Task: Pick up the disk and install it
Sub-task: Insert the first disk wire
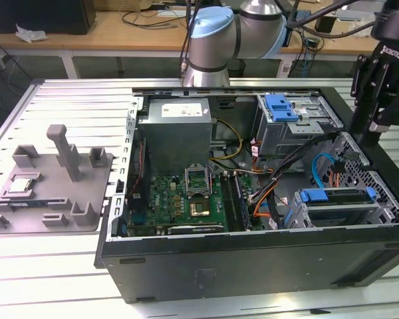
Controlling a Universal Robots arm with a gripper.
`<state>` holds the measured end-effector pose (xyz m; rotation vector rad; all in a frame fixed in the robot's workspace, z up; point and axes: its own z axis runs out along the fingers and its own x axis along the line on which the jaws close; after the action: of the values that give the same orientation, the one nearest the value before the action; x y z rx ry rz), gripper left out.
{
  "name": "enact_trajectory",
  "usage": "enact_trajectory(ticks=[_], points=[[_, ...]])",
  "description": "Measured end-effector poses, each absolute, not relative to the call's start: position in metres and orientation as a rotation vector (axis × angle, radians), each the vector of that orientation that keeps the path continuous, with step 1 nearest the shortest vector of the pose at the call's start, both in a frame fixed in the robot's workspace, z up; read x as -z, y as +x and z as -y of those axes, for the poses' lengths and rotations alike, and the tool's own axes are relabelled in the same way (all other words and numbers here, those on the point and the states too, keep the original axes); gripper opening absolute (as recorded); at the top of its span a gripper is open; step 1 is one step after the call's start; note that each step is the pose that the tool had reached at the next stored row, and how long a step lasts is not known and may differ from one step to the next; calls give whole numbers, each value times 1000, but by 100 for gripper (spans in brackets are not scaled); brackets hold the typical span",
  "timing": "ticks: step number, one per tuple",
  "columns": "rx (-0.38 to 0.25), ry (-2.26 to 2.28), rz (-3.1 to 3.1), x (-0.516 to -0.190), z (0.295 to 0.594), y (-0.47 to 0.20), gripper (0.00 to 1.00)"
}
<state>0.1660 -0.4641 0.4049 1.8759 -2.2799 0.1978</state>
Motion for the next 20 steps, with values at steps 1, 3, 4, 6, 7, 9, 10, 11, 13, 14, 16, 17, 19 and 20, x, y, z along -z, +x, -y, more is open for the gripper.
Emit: enact_trajectory(ticks=[1, 3, 4, 6, 7, 9, 10, 11, 13, 14, 16, 17, 19, 20], points=[[-197, 1869, 2283, -404, 464, 169, 44], [-196, 1860, 2288, -404, 463, 173, 44], [-196, 1850, 2293, -403, 462, 178, 44], [-200, 1835, 2297, -401, 461, 184, 44], [-205, 1826, 2299, -399, 460, 185, 44], [-229, 1807, 2294, -393, 448, 185, 44], [-238, 1803, 2290, -391, 442, 185, 44], [-244, 1800, 2287, -390, 438, 185, 44], [-257, 1794, 2281, -388, 430, 185, 44], [-264, 1791, 2277, -387, 426, 185, 44], [-279, 1784, 2269, -385, 420, 186, 44], [-284, 1781, 2266, -383, 419, 186, 44], [-285, 1779, 2262, -376, 418, 189, 44], [-284, 1779, 2261, -374, 418, 190, 44]])
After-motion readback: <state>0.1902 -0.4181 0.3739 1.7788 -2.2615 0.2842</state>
